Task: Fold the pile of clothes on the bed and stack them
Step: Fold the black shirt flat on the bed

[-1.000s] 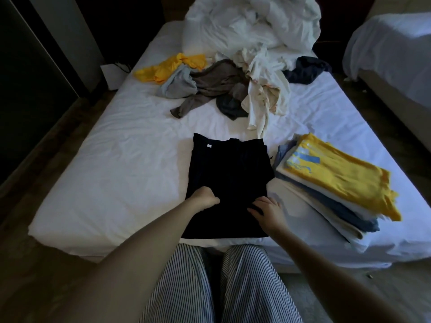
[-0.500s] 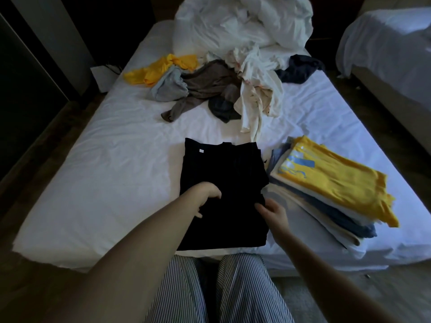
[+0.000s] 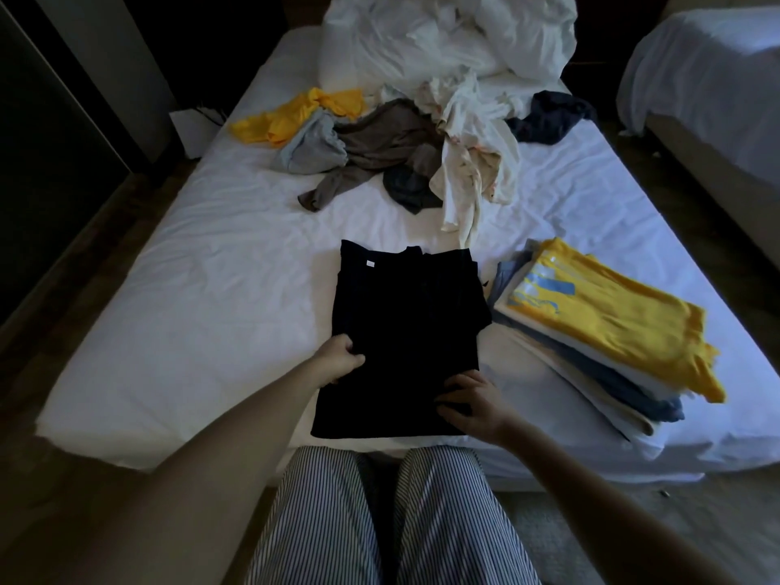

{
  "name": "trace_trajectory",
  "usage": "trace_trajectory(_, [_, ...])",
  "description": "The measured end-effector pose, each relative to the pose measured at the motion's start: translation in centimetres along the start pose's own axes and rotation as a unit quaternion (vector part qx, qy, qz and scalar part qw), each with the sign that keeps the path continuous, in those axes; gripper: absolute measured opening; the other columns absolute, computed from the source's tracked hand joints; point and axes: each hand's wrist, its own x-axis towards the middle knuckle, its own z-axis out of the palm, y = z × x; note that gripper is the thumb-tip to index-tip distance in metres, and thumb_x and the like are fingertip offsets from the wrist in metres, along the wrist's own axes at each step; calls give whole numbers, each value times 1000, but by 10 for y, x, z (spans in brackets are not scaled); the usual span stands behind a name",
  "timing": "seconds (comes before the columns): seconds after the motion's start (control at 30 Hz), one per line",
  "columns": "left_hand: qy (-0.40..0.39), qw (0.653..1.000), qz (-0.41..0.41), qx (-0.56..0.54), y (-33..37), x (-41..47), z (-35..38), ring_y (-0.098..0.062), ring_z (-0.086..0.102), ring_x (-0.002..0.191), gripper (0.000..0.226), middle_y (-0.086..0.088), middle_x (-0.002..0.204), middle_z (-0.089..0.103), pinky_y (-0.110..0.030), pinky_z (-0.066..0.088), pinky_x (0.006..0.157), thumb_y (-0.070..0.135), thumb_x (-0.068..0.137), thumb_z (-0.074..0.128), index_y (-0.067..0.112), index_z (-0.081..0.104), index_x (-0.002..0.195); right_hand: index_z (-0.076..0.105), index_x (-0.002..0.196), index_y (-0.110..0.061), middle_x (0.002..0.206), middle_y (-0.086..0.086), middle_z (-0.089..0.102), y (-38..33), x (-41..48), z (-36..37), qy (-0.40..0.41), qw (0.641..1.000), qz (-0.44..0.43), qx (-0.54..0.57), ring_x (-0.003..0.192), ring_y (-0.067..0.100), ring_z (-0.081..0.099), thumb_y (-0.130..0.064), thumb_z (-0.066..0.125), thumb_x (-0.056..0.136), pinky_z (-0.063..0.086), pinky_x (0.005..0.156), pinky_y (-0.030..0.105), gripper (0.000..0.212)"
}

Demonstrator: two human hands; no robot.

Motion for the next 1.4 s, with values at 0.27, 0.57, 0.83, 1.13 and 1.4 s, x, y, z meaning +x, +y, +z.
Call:
trace_trajectory(0.27, [128, 990, -55, 14, -18, -17, 6, -37, 33, 129, 82, -14, 136, 29, -46, 38, 104, 41, 79, 71, 16, 23, 141, 53, 103, -2, 98, 10, 51, -16, -2, 0, 155, 866, 394, 266, 89, 21, 52, -22, 64, 87, 40, 66, 25, 28])
trace_trajectory(0.57, [-100, 966, -88, -220, -44, -44, -5, -29, 51, 121, 54, -14, 136, 50, -34, 48, 94, 5, 91, 59, 10, 38, 141, 51, 68, -4, 45, 5, 42, -29, 1, -27, -18, 722, 479, 499, 37, 11, 38, -13, 57, 92, 30, 36, 18, 27])
trace_trajectory(0.83, [-188, 947, -55, -253, -55, -54, -35, -18, 53, 117, 49, -4, 127, 57, -27, 47, 93, 10, 91, 58, 20, 44, 137, 63, 83, -7, 54, 0, 61, -32, -10, -79, -212, 738, 439, 465, 39, 4, 41, -23, 50, 96, 33, 39, 14, 25])
trace_trajectory(1.13, [-80, 901, -76, -418, -22, -45, -50, -6, 57, 62, 8, 0, 69, 61, -14, 48, 56, 11, 88, 59, 14, 61, 81, 54, 75, -12, 43, -1, 55, -37, 29, -108, -105, 679, 468, 556, 29, 4, 43, -24, 45, 96, 32, 35, 10, 26])
trace_trajectory(1.4, [-3, 750, -55, -659, 47, 6, -79, -16, 65, 45, 17, -13, 76, 59, -19, 51, 41, 4, 95, 48, 0, 57, 82, 53, 78, -14, 46, -2, 61, -19, 97, -128, 44, 616, 442, 651, 34, 5, 52, -28, 39, 96, 40, 42, 13, 27])
